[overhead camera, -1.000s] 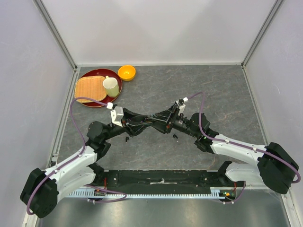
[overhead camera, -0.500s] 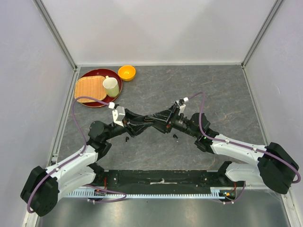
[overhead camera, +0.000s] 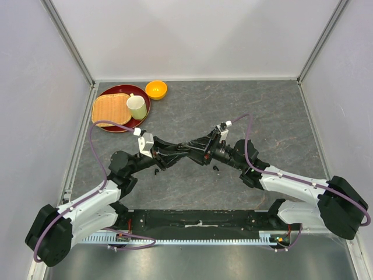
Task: Insert the wireless bluetooth earbuds into the charging case
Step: Open the charging case.
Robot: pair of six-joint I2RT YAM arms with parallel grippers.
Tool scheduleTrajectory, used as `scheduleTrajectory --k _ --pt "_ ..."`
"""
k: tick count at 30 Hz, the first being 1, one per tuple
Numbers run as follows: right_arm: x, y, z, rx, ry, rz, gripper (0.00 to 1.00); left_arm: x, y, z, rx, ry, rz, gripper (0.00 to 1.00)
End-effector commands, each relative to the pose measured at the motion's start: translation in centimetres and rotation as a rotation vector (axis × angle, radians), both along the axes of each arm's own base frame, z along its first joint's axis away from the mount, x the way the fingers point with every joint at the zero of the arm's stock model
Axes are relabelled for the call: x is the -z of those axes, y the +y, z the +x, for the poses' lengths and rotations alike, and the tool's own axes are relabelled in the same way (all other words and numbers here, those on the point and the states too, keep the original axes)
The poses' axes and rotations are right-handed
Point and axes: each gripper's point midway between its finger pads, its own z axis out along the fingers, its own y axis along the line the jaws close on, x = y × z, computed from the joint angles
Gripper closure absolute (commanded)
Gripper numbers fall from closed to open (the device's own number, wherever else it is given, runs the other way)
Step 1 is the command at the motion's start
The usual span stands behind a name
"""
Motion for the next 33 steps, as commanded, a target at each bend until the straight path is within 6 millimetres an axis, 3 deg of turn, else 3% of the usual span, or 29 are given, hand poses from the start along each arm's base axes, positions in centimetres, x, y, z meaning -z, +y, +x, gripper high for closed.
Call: scheduleTrajectory --k 1,3,4,6,9,10,12,16,20,27,33 --pt "-1.2 -0.4 -1.0 -0.017 -0.053 0.008 0.59 -1.6 0.7 0.3 -0.045 -0.030 -0.061 0.98" --pt "-1.2 -0.5 -0.9 -0.002 -0.064 -0.014 0.49 -1.6 0.8 0.3 -0.047 -0.029 -0.062 0.98" --pt "-1.3 -0.6 -0.7 0.009 -0.072 -0.019 0.37 -1.5 0.8 0.3 -0.048 -0.026 -0.062 0.98" --pt "-1.2 -0.9 -0.6 0.027 -0.097 -0.054 0.24 -1.6 0.9 0.3 -0.052 -0.027 -0.066 0.98" --pt "-1.3 -1.6 -0.2 0.076 -0.167 -0.137 0.17 -1.4 1.0 0.4 -0.059 -0.016 -0.067 0.98" --pt "-2.2 -1.9 0.1 0.099 -0.193 -0.154 0.15 -1.4 1.0 0.4 -0.062 -0.014 -0.067 0.98" --pt "-1.5 -3.0 0.6 0.154 -0.226 -0.258 0.12 -1.2 1.0 0.4 -0.064 -0.008 -0.067 0.98" --pt "-3.1 -4.5 1.0 0.217 -0.330 -0.350 0.11 -1.4 1.2 0.2 -0.063 -0.004 -0.081 0.98" --pt "-2.2 -5.1 0.9 0.195 -0.396 -0.489 0.11 -2.1 1.4 0.1 -0.067 -0.005 -0.118 0.98" --pt "-2.1 -4.3 0.3 0.107 -0.499 -0.596 0.18 -3.3 1.4 -0.4 -0.029 0.016 -0.184 0.98" --pt "-1.9 -3.0 -0.2 0.050 -0.521 -0.607 0.18 -3.2 1.1 -1.0 0.010 0.018 -0.186 0.98"
